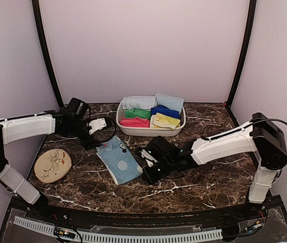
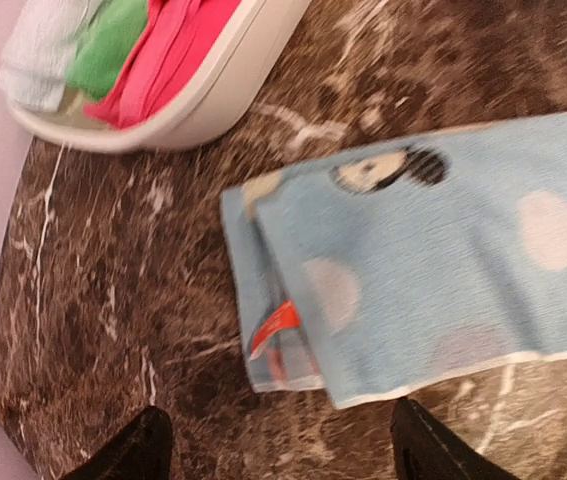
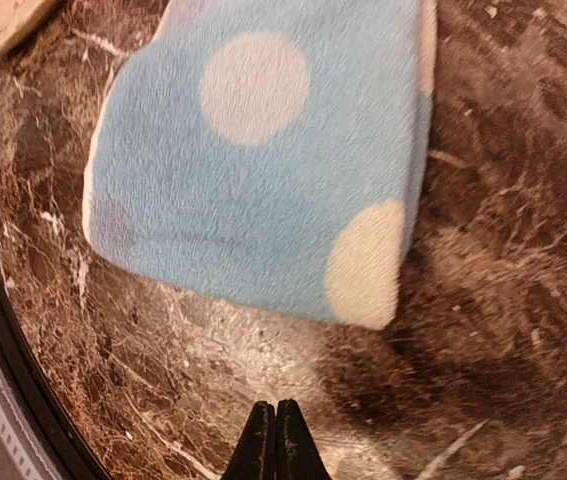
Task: Roll the towels
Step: Rotate the towel at the center of the board.
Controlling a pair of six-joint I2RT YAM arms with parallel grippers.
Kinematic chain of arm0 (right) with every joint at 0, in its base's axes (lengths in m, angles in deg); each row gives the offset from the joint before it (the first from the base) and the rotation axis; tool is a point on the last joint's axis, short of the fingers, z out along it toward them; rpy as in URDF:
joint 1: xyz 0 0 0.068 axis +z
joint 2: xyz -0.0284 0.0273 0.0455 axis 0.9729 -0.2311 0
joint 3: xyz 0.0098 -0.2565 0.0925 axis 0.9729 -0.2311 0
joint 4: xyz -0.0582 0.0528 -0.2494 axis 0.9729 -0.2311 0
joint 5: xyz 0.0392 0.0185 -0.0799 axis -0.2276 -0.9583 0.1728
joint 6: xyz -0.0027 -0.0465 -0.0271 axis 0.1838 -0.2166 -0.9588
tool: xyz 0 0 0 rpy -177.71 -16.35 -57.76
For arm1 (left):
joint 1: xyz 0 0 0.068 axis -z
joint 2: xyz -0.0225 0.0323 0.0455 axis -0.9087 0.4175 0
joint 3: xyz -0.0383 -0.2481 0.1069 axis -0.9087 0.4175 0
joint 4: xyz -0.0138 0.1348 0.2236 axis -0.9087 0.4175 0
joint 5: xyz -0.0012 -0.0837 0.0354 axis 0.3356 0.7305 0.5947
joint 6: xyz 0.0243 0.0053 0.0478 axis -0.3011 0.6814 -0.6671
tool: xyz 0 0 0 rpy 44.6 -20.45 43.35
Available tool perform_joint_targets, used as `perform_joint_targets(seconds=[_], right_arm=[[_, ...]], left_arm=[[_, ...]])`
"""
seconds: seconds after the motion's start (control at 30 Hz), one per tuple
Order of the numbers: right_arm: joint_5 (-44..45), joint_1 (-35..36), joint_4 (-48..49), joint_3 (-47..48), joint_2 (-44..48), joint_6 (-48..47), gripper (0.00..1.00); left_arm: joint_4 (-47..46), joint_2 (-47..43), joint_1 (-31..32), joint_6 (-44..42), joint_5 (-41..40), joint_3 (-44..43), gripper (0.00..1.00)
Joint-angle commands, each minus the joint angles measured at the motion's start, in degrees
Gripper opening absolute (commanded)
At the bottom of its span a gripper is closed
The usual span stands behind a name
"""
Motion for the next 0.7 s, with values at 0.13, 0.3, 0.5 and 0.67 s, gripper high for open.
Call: perform_joint_targets(seconds=[0.13, 0.3, 0.5, 0.67], right_arm=[[-5.1, -8.7, 1.0, 6.1, -3.1, -5.8, 0.00], [-10.3, -8.8, 0.5, 10.5, -10.7, -4.2, 0.00], [-11.6, -6.9, 3.3, 8.6, -11.1, 0.8, 0.00], [-11.2, -3.5, 4.1, 7.3, -10.9, 3.9, 0.00]], left_arm=[[4.5, -8.1, 15.1, 2.3, 15.0, 9.3, 0.74], [3.8, -2.5, 21.1, 3.8, 14.7, 7.9, 0.68], [1.9, 1.9, 26.1, 3.5, 12.1, 7.2, 0.61], [2.3, 3.3, 27.0, 3.0, 10.7, 8.1, 0.56]])
